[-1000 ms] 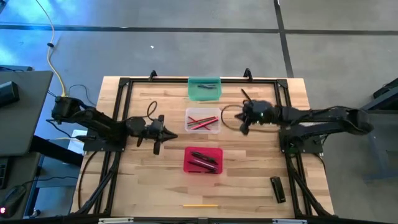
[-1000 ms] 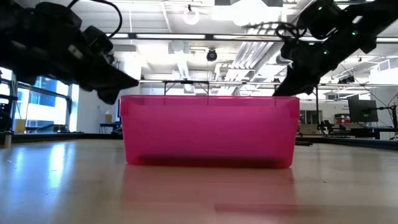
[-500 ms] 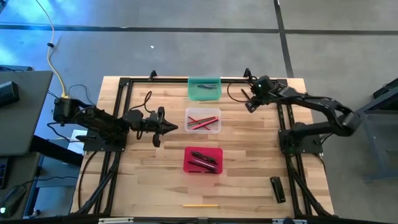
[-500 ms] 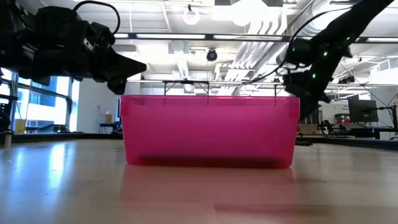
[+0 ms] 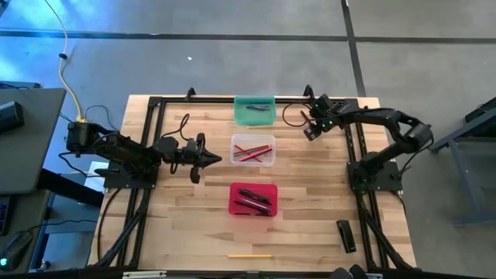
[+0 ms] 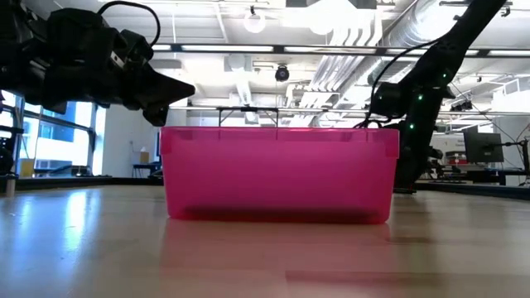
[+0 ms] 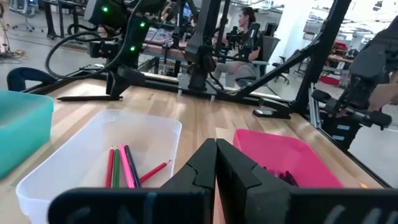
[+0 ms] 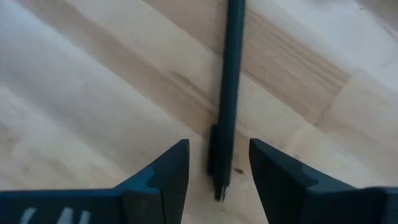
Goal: Sort crayons/erasers/pens/pencils in bins
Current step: Put the black pen into the red bin
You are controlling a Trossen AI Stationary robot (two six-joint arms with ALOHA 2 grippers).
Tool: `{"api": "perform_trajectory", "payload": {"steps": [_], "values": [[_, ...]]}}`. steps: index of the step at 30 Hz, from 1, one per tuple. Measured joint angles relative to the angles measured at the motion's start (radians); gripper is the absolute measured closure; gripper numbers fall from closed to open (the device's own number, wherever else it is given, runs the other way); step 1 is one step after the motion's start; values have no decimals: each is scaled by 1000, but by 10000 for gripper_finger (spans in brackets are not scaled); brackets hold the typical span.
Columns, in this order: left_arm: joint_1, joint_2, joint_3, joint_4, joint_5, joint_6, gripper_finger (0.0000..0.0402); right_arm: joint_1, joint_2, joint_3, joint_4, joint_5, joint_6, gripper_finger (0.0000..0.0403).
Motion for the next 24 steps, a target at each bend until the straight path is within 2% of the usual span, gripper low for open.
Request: {"api": "perform_trajectory", "payload": {"steps": [15,24], "values": [[0,0,0,-2,0,-1,402,3,18,0,20,21,18,335],[0,0,0,-2,0,-3,402,41,16,-7,-7,13,83,338]]}}
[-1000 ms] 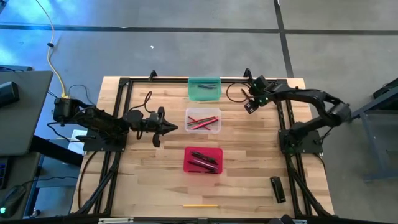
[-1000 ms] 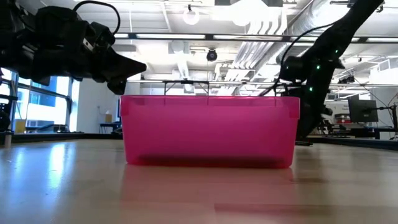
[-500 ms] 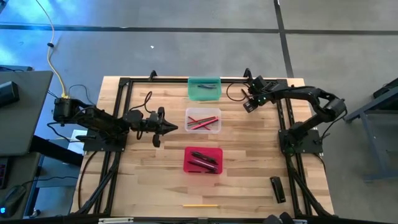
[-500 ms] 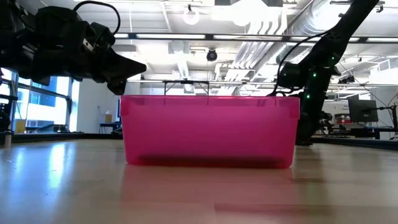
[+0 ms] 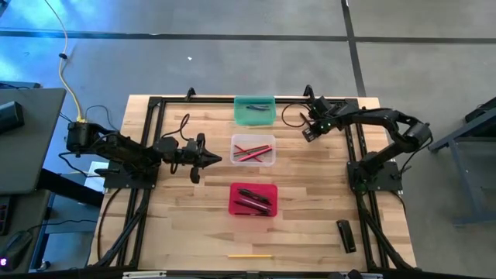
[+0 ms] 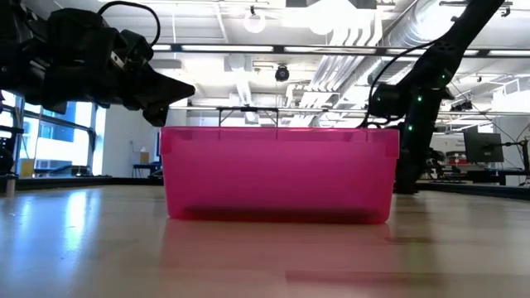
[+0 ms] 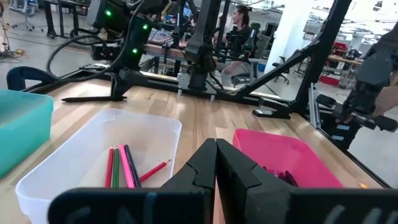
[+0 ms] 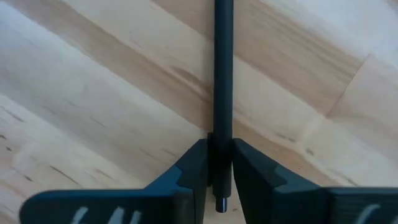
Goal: Sort crayons/erasers/pens/pencils in bins
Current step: Put the black pen into the red bin
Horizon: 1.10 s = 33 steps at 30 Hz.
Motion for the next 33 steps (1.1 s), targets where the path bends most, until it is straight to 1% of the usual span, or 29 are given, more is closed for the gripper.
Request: {"api": "perform_trajectory", "payload": {"steps": [7,9,11,14,16,18,21,27,29,33], "values": [[0,0,0,0,0,0,402,30,-3,-41,30,12,45,331],[0,0,0,0,0,0,402,43,-7,-40,25,24,48,340],[0,0,0,0,0,0,401,60,-22,-37,20,25,49,358],[0,0,0,2,-1,0,402,104,-67,-26,-30,-31,68,389],[0,0,0,2,-2,0,402,138,-114,-2,-37,-31,79,396],[0,0,0,3,-2,0,402,179,-161,17,-73,-20,117,393],[0,0,0,2,-2,0,402,259,-235,46,-128,-16,171,390],[0,0,0,3,-2,0,402,489,-355,129,-234,93,311,390],[0,0,0,3,-2,0,401,579,-372,164,-254,130,358,390],[0,0,0,7,-2,-4,401,764,-367,231,-259,187,447,390]]}}
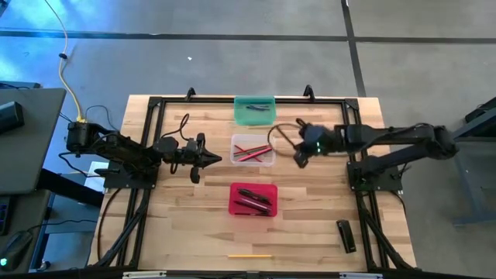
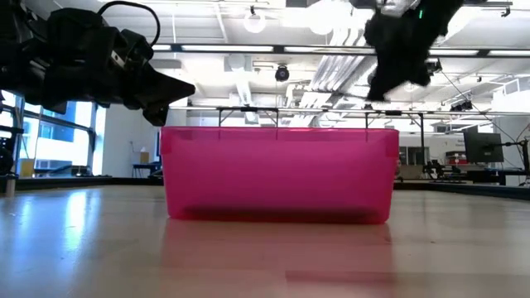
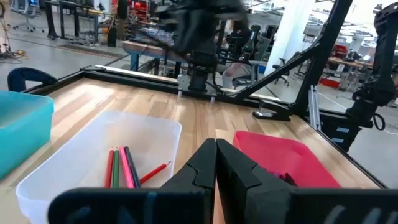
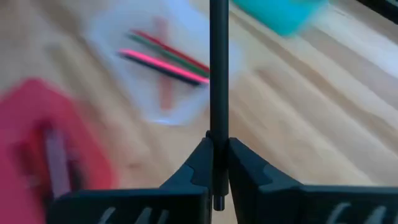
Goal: Sort crayons/erasers/pens/pencils in bins
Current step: Put the black pen into the red bin
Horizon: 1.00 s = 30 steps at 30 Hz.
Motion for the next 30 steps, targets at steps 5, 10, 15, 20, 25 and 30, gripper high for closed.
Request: {"api": "perform_trajectory", "payload": {"steps": [5,10,15,20,25,30], "values": [[0,0,0,1,-8,-4,402,212,96,93,8,91,80,389],[-3,0,0,6,-8,-30,402,352,279,211,35,114,89,389],[-32,0,0,3,-11,-31,402,419,470,323,48,77,59,389],[-55,0,0,2,-57,-23,402,434,634,429,52,11,-2,389],[-51,0,0,1,-65,-20,402,418,769,515,19,-51,-73,389],[-51,0,0,1,-68,-21,402,395,840,560,-3,-85,-121,389]]}}
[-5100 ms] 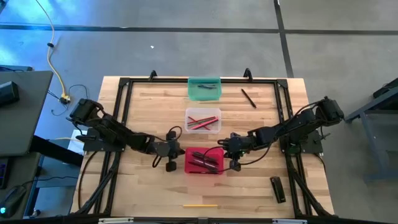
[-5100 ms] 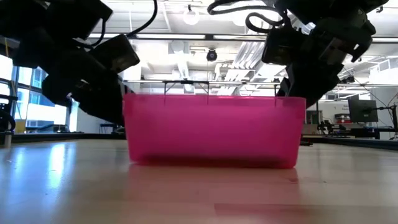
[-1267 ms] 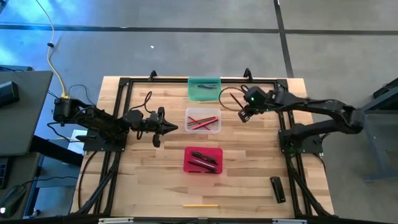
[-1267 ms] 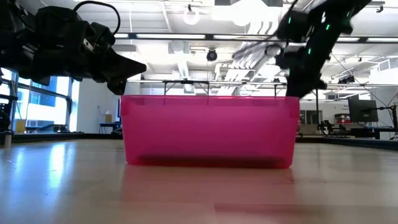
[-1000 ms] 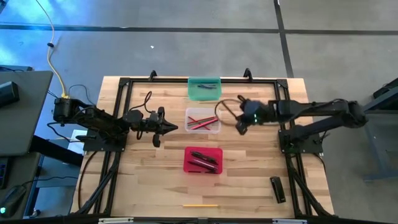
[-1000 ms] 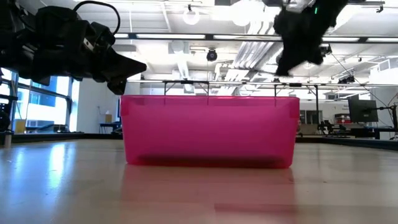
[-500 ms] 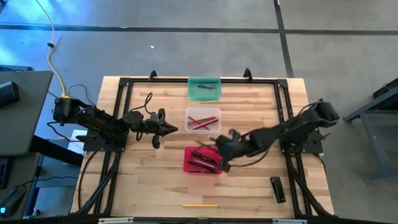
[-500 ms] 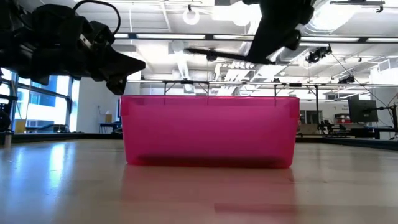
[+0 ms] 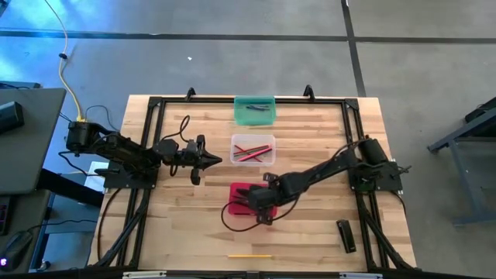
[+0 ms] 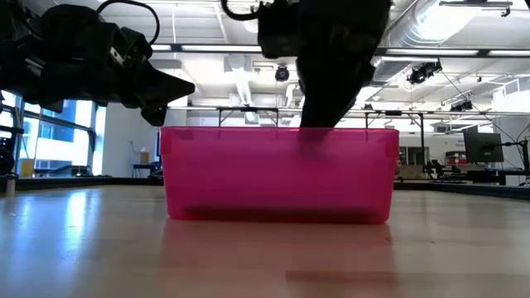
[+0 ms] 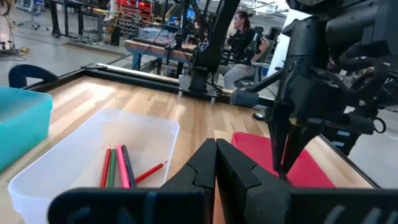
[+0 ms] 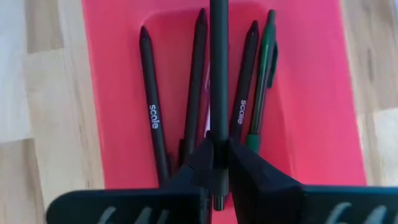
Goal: Sort crayons/erasers/pens/pencils in bins
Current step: Put the black pen into the red bin, then put the yellow pencil into the transparent bin
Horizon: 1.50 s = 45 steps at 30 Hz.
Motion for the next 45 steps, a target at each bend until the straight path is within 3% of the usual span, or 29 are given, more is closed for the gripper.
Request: {"api": "perform_trajectory", "payload": {"steps": [17,29,32,36,38,42,45], "values": [[-4,0,0,-10,-4,-35,401,-21,9,-22,2,-68,-15,387],[-46,0,0,-39,3,1,402,-10,12,48,-22,-55,-75,303],[-95,-5,0,-39,-17,9,401,17,7,112,-82,-30,-147,318],[-199,-5,0,-52,-79,9,401,63,-33,117,-96,44,-237,378],[-267,-5,0,-61,-116,8,402,80,-61,82,-72,57,-240,396],[-423,-5,12,-79,-242,0,401,115,-128,-30,67,99,-218,390],[-548,-5,61,-176,-327,-25,401,144,-191,-123,204,115,-184,400]]}}
